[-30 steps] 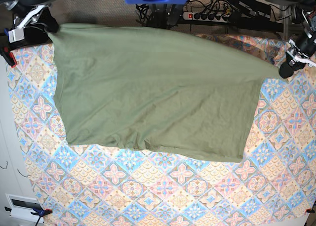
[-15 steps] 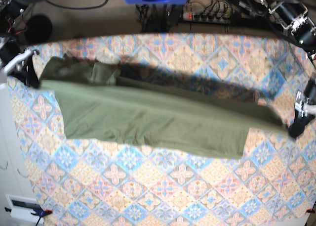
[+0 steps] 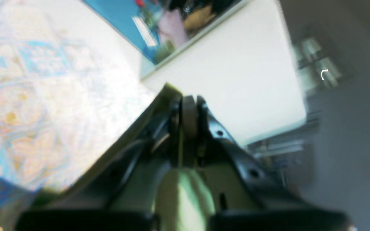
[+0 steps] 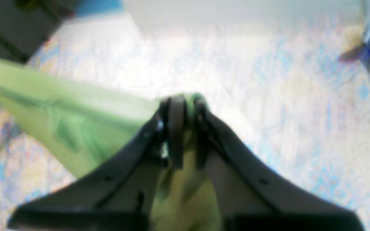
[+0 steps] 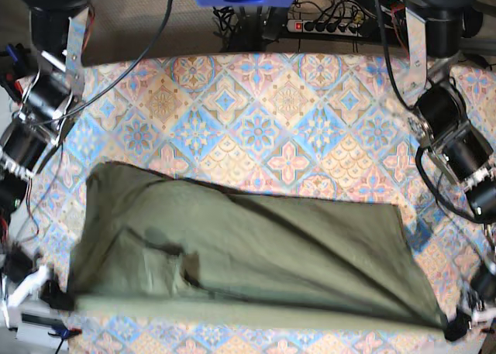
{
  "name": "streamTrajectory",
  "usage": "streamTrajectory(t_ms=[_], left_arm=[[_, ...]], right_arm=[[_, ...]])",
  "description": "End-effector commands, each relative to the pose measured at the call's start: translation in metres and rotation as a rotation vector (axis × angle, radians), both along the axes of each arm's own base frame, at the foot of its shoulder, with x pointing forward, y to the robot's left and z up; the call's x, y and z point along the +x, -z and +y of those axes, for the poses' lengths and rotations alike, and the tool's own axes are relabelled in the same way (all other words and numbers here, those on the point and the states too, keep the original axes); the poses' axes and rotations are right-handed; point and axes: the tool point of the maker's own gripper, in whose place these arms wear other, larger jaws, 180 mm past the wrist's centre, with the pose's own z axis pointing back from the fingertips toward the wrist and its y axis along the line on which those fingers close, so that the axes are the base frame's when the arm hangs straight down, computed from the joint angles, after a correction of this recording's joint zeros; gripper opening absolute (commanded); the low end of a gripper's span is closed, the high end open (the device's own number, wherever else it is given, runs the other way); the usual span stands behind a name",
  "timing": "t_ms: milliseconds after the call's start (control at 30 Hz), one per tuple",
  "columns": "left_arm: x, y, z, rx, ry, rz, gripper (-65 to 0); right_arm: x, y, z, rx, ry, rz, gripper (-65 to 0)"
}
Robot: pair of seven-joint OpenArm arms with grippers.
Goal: Layout the t-shirt on the table in an organized manner, then fold the t-shirt properly
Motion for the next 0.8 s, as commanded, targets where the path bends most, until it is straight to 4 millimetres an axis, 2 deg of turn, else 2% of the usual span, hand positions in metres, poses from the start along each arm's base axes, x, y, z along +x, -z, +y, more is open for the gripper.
streamTrajectory(t_ms=[0, 33, 100, 167, 233, 300, 367, 400, 500, 600, 700, 767], left_arm=[[0.010, -0.063, 0.011, -0.009, -0.041, -0.142, -65.0], [0.017, -0.085, 0.012, -0.022, -0.051, -0.181, -65.0], [0.017, -0.142, 0.017, -0.035, -0.073, -0.291, -65.0], [0.008, -0.200, 0.018, -0.034, -0.075, -0.401, -65.0], [-0.003, -0.234, 0.022, -0.020, -0.072, -0.456, -65.0], [-0.015, -0.236, 0.036, 0.002, -0.077, -0.449, -65.0], [-0.023, -0.220, 0.045, 0.021, -0.077, -0.427, -65.0], [-0.027, -0.198, 0.050, 0.032, -0.080, -0.394, -65.0], [-0.043, -0.147, 0.054, 0.087, -0.078, -0.334, -65.0], [-0.065, -0.111, 0.049, 0.188, -0.077, -0.281, -65.0], [-0.082, -0.072, 0.058, 0.206, -0.095, -0.211, -65.0], [-0.087, -0.052, 0.058, 0.187, -0.082, -0.178, -65.0]], right_arm=[[0.014, -0.071, -0.004, 0.005, 0.013, -0.161, -60.1], [0.020, -0.101, 0.000, -0.007, 0.008, -0.212, -60.1], [0.023, -0.155, 0.005, -0.011, -0.003, -0.315, -60.1], [0.019, -0.192, 0.010, 0.007, -0.019, -0.393, -60.1], [0.016, -0.203, 0.017, 0.039, -0.048, -0.424, -60.1], [0.013, -0.206, 0.019, 0.063, -0.065, -0.438, -60.1], [0.008, -0.201, 0.023, 0.044, -0.084, -0.430, -60.1], [0.007, -0.187, 0.025, 0.028, -0.088, -0.402, -60.1], [0.004, -0.114, 0.030, -0.006, -0.092, -0.273, -60.1], [-0.017, -0.047, 0.032, -0.068, -0.095, -0.162, -60.1], [-0.038, -0.010, 0.027, -0.089, -0.077, -0.108, -60.1], [-0.051, 0.006, 0.027, -0.068, -0.080, -0.091, -60.1]])
